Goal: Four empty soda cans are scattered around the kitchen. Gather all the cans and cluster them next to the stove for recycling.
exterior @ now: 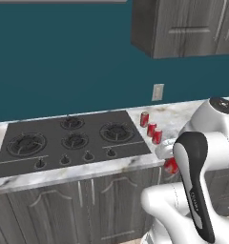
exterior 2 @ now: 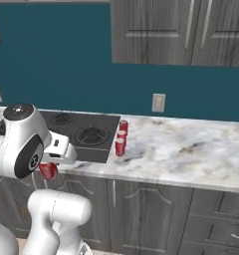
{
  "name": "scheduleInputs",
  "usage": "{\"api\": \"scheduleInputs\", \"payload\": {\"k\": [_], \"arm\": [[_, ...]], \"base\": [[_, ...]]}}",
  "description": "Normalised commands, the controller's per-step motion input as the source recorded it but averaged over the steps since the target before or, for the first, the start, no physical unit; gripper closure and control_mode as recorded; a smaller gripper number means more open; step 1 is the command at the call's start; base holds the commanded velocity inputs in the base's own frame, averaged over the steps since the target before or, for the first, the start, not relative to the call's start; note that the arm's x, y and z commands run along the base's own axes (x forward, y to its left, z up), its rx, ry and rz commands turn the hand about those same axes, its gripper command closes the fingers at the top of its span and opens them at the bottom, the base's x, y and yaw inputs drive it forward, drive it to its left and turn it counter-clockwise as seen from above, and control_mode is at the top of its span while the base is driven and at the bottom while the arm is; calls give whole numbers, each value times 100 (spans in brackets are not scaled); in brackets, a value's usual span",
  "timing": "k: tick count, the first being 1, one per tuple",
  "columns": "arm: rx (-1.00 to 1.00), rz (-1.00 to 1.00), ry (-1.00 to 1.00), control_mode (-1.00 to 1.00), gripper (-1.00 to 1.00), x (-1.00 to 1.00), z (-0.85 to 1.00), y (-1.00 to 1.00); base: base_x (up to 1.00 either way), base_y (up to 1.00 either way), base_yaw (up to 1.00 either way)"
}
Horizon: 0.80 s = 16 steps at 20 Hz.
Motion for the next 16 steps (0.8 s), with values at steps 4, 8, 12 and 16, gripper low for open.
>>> {"api": "scheduleInputs", "payload": {"k": [4,8,12,16], "arm": [[0,0,0,100,100,0,0,0],[0,0,0,100,100,0,0,0],[0,0,0,100,100,0,0,0],[0,0,0,100,100,0,0,0]], "base": [[15,-48,-1],[24,-41,-1],[26,-36,-1],[39,-29,0]]}}
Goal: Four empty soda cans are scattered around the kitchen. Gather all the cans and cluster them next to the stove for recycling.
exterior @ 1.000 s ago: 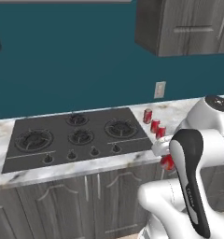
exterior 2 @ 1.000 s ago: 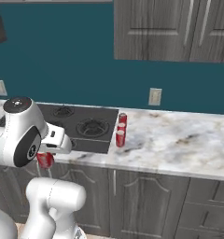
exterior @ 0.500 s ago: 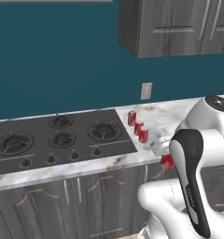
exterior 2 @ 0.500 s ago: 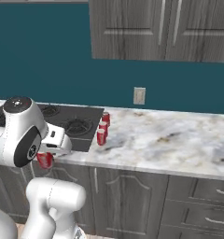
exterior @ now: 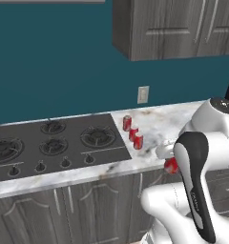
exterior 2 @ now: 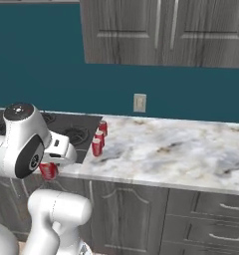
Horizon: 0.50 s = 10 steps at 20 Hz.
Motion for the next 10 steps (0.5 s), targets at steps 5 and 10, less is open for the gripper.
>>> {"api": "scheduleInputs", "payload": {"k": [5,10], "arm": [[0,0,0,100,100,0,0,0],[0,0,0,100,100,0,0,0]], "base": [[51,-16,0],[30,-23,0]]}}
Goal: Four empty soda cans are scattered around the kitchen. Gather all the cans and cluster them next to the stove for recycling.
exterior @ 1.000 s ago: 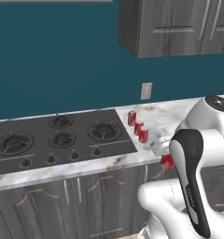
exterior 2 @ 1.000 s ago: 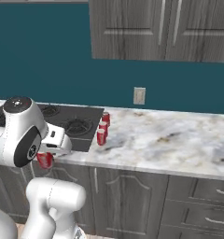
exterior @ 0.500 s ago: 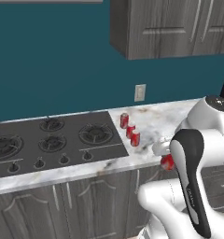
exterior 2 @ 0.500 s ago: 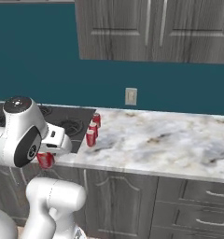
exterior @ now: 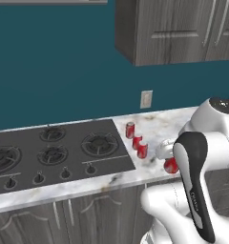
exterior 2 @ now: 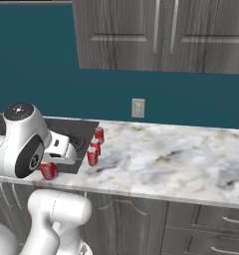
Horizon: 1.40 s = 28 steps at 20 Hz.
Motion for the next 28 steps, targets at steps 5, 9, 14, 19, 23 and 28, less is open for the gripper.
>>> {"api": "scheduleInputs", "payload": {"k": [5,9,14,19,23,28], "arm": [[0,0,0,100,100,0,0,0],[0,0,0,-100,100,0,0,-7],[0,0,-3,-100,100,2,0,-22],[0,0,-2,-100,100,21,0,-3],[0,0,0,-100,100,29,0,0],[0,0,0,-100,100,20,-13,0]], "base": [[4,-29,0],[0,-23,0],[0,0,0],[0,0,0],[0,0,0],[0,0,0]]}}
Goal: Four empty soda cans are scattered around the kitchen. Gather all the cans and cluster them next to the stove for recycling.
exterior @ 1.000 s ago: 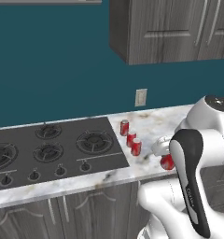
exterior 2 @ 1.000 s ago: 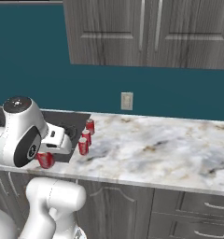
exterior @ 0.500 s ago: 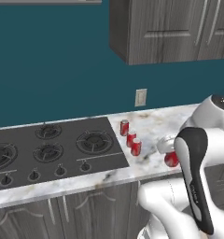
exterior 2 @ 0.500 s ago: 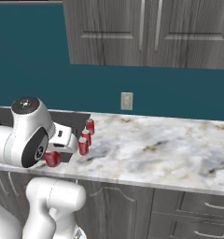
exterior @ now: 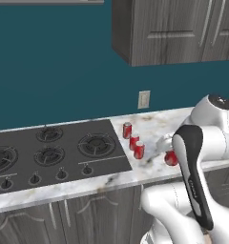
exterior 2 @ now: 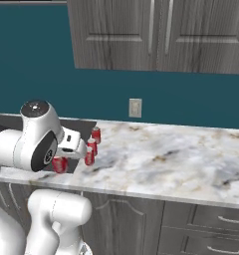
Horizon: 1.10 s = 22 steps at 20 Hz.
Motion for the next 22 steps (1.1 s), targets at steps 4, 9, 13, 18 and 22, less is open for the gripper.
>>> {"api": "scheduleInputs", "payload": {"k": [4,9,13,18,22], "arm": [[-1,0,0,-100,100,28,-34,0],[-4,-1,0,-100,100,22,-32,0],[0,-2,0,-100,100,30,-22,1],[0,-2,0,-100,100,12,-5,3],[0,-4,0,-100,100,0,-5,10]], "base": [[0,0,0],[0,0,0],[0,0,0],[0,0,0],[0,0,0]]}}
